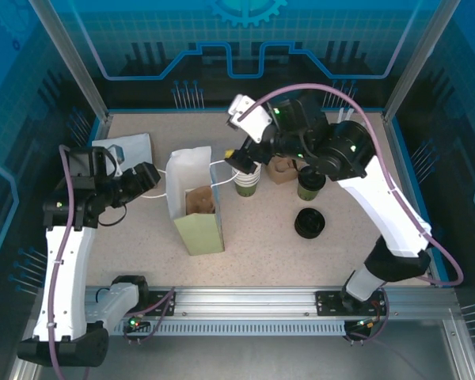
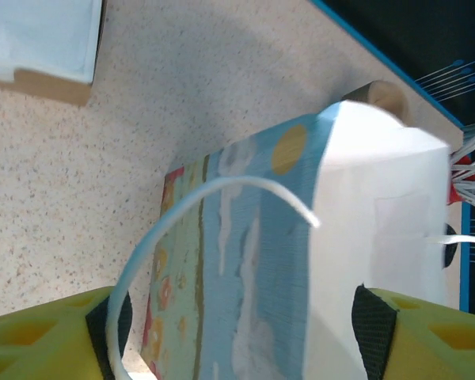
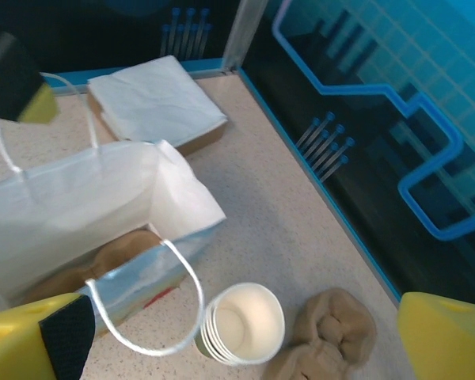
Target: Pack the takeout coffee
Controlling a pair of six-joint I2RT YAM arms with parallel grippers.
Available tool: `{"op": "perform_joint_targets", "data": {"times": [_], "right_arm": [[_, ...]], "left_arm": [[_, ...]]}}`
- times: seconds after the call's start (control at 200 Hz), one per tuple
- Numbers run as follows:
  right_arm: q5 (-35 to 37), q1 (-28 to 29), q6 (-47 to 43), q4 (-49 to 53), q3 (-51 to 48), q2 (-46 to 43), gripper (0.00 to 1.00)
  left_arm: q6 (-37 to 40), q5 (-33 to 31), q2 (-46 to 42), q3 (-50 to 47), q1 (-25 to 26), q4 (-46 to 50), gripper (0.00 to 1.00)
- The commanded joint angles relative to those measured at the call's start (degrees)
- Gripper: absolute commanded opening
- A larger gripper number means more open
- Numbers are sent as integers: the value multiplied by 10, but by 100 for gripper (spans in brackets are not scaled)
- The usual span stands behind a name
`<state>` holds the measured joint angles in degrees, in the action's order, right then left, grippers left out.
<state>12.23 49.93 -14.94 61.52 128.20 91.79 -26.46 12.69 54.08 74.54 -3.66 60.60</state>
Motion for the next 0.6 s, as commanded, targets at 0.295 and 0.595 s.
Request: {"op": "perform_joint_targets", "data": {"times": [0.295, 0.595], "right_arm": [[75, -91, 154, -60, -216, -174, 100], [62, -180, 240, -50, -387, -271, 100]], "left_arm": [[74, 46, 20, 148, -6, 77, 81], [99, 91, 55, 199, 4, 130, 75]]}}
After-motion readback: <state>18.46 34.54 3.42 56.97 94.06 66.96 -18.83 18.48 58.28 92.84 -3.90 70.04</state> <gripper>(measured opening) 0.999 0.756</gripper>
